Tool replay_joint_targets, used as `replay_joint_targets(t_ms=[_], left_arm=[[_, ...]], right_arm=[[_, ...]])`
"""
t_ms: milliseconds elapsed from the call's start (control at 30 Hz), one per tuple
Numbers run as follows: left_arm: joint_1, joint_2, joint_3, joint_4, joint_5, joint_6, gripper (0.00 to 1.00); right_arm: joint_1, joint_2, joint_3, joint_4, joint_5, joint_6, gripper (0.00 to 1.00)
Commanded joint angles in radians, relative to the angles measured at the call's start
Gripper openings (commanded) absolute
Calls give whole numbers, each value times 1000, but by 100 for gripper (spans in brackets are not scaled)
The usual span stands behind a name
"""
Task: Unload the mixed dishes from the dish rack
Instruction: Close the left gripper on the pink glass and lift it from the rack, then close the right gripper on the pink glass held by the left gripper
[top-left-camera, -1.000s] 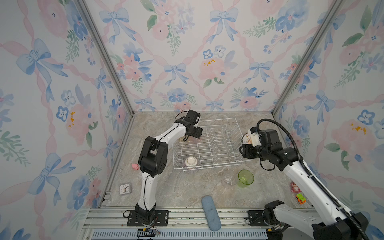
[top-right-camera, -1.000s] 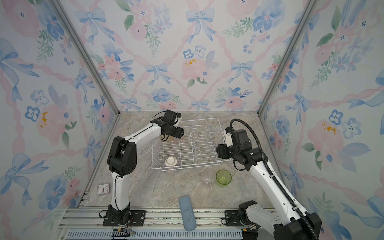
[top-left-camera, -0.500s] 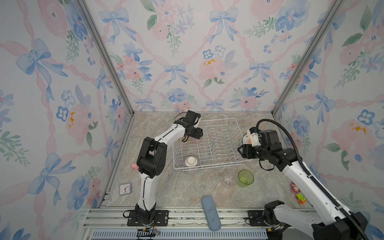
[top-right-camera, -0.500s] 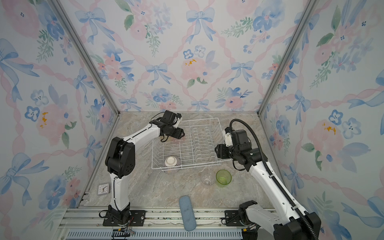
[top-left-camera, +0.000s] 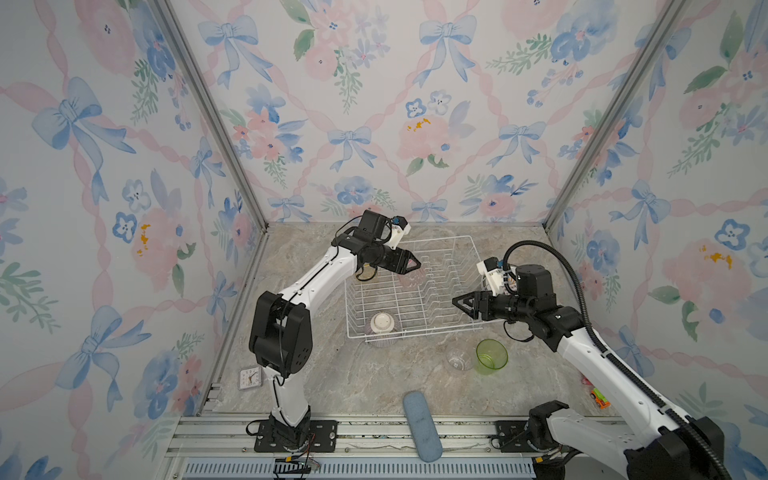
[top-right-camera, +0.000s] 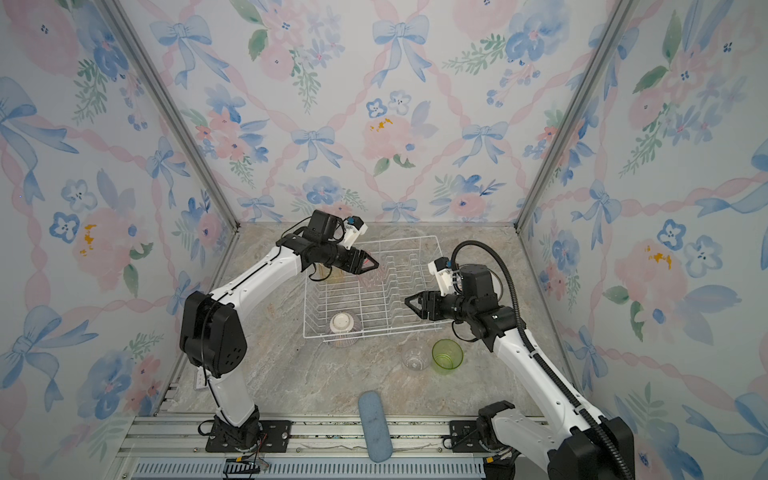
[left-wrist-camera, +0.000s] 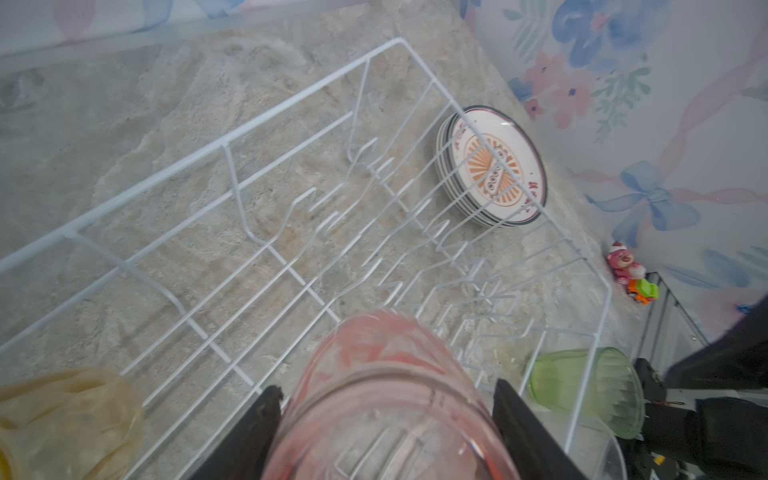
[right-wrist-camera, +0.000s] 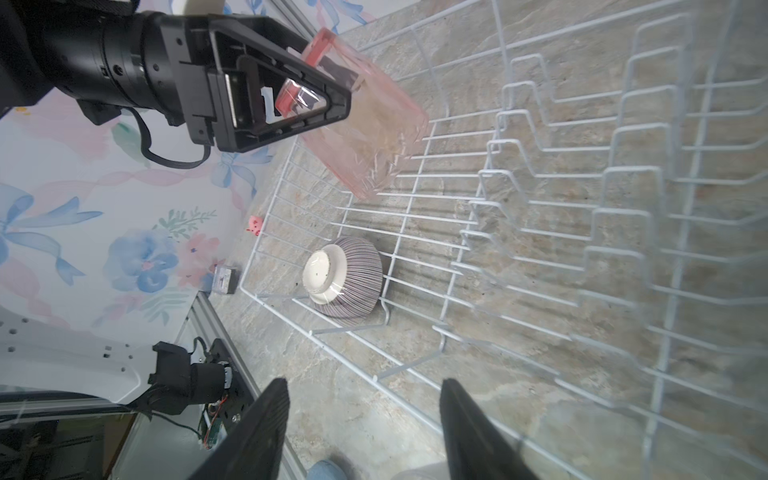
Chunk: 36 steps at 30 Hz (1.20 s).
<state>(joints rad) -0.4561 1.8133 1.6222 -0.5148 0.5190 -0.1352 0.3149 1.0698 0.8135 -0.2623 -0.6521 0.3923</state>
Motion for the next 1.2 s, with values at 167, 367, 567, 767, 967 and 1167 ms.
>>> replay_joint_targets(t_ms=[167, 367, 567, 767, 967, 1167], left_arm=[[-11, -188, -108, 171, 348, -108, 52], [-10, -262, -231, 418, 457, -252, 52], [-16, -295, -355, 753, 537, -461, 52], [-45, -295, -370, 804, 538, -488, 53], [-64, -287, -378, 830, 538, -502, 53], [-75, -295, -395, 868, 532, -521, 52]], right_arm=[[-7, -58, -148, 496, -225, 283, 48], [0, -87, -216, 846, -279, 491, 50], [37, -117, -190, 839, -262, 483, 51], [66, -85, -163, 841, -236, 480, 51], [99, -37, -145, 970, -225, 528, 50], [102, -8, -123, 1046, -203, 550, 44]])
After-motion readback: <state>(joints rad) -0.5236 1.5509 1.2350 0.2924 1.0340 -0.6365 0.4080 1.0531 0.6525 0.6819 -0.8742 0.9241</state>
